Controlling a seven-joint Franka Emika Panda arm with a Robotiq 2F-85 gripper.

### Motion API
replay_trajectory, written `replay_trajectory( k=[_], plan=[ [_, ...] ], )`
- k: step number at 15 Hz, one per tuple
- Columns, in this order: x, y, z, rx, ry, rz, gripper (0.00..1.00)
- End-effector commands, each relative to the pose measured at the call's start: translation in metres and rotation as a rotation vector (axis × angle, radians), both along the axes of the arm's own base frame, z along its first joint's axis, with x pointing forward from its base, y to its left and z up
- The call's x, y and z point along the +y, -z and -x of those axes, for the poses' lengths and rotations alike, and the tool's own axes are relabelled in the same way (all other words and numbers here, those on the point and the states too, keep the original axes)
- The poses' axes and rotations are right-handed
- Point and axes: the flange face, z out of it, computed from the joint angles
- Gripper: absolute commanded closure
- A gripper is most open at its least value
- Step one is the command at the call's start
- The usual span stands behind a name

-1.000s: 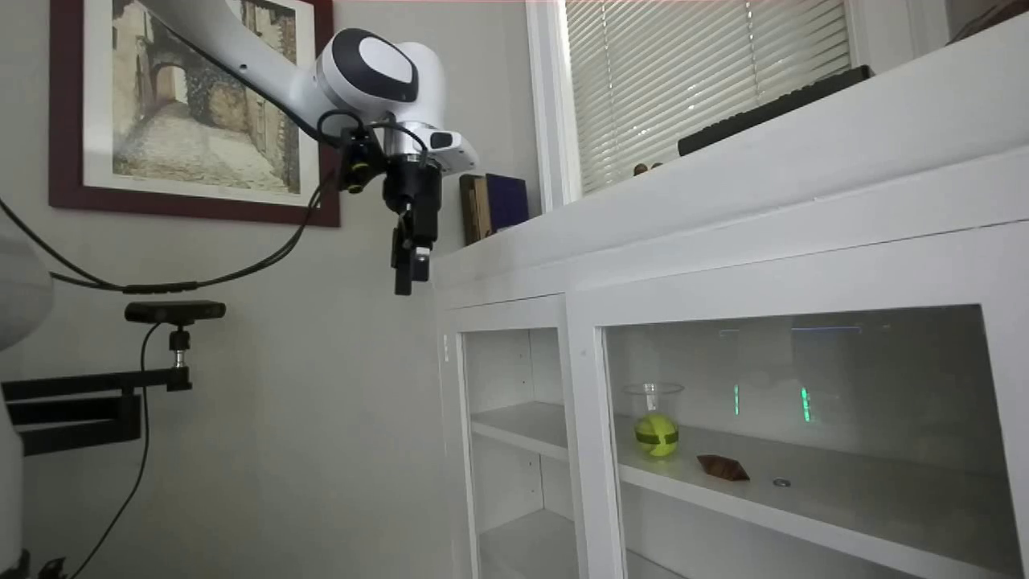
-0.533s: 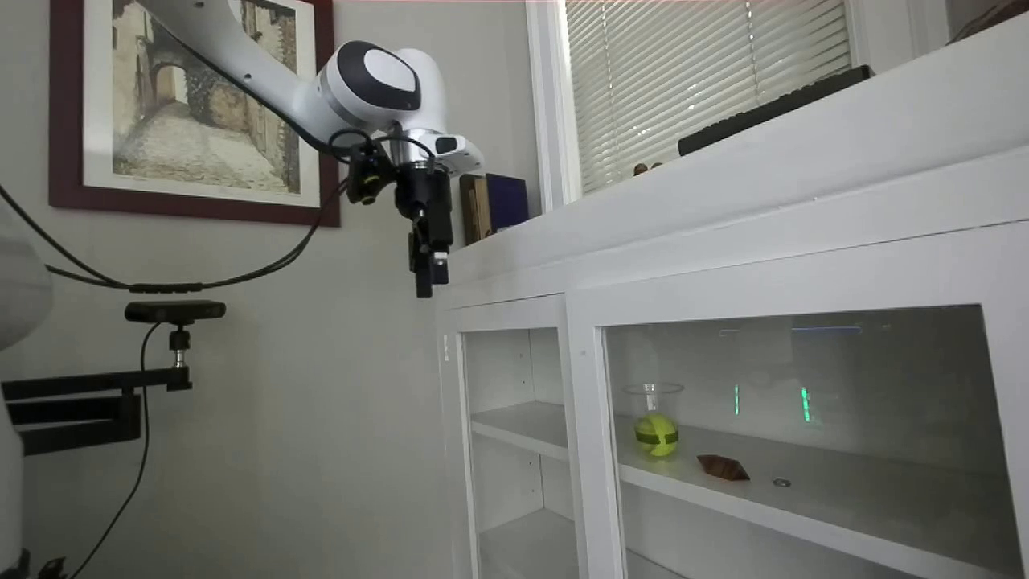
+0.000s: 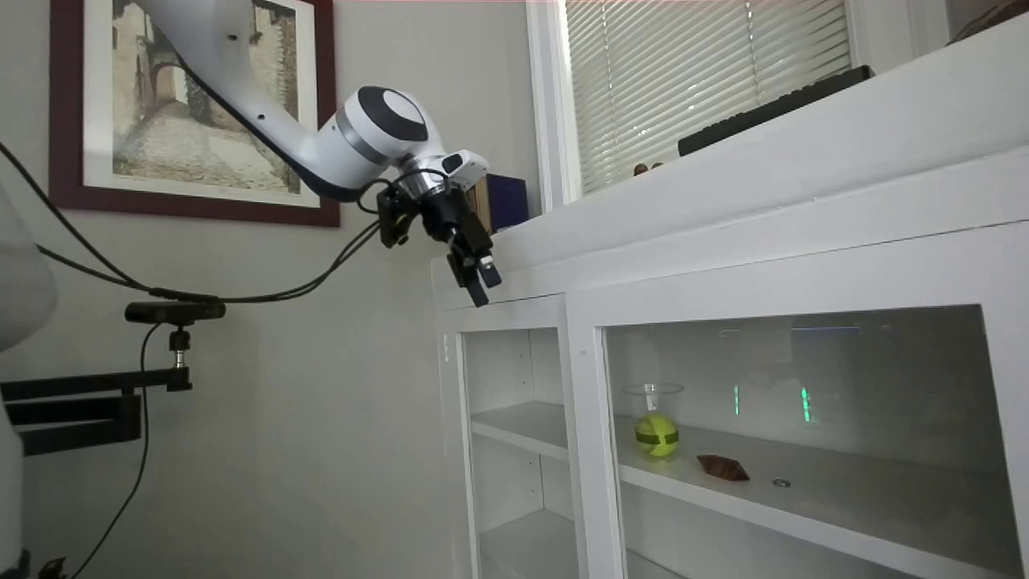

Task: Open the right door of the cabinet.

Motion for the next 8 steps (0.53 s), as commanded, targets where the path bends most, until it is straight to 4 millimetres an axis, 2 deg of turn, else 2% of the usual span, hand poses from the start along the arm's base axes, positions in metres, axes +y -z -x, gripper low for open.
replay_trajectory(
  k=[1, 5, 8],
  plan=[
    [0.005, 0.011, -0.014, -0.131, 0.068, 0.011, 0.00],
    [0.001, 0.019, -0.022, -0.265, 0.107, 0.016, 0.00],
    [-0.003, 0.018, -0.027, -0.380, 0.125, 0.020, 0.00]
  ],
)
